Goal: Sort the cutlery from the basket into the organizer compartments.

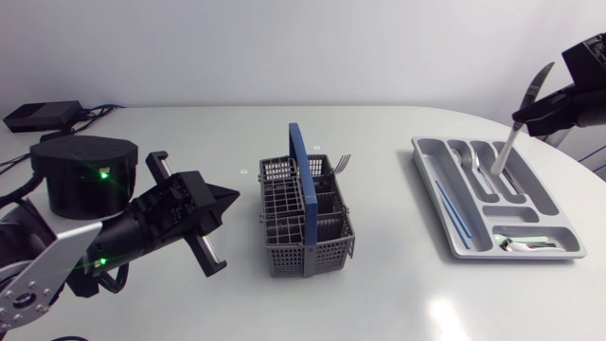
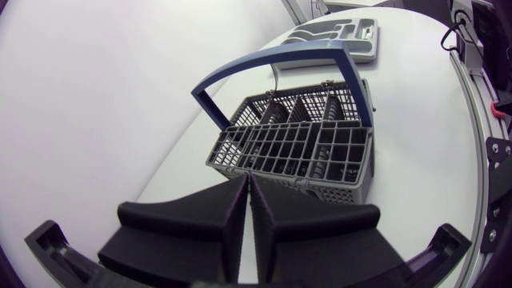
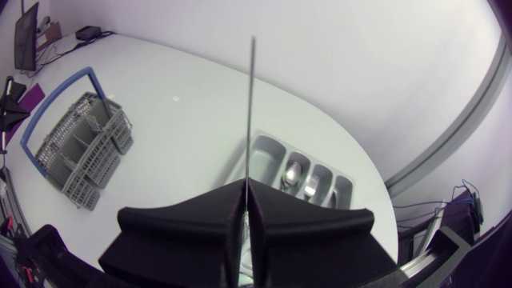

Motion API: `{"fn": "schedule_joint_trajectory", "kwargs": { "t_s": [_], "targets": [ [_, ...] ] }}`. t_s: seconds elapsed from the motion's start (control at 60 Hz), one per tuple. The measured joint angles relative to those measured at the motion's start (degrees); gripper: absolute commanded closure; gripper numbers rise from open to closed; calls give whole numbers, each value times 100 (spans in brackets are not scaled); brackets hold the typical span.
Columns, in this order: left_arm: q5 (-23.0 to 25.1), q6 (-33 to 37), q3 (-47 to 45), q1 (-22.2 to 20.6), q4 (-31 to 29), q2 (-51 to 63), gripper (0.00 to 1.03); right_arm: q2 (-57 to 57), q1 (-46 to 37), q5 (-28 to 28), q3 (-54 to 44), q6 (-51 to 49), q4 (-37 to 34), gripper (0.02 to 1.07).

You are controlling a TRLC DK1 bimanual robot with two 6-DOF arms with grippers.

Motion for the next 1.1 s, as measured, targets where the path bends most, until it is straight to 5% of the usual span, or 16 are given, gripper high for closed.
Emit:
{"fn": "schedule_joint_trajectory", "kwargs": {
  "t_s": [0.433,1.1],
  "targets": [
    [0,2,-61,-13,85,26,97,1696,-1235,332,839,-181,151,102],
    [-24,0,-61,-76,83,31,97,3115,-1572,1165,1810,-181,-136,102]
  ]
}}
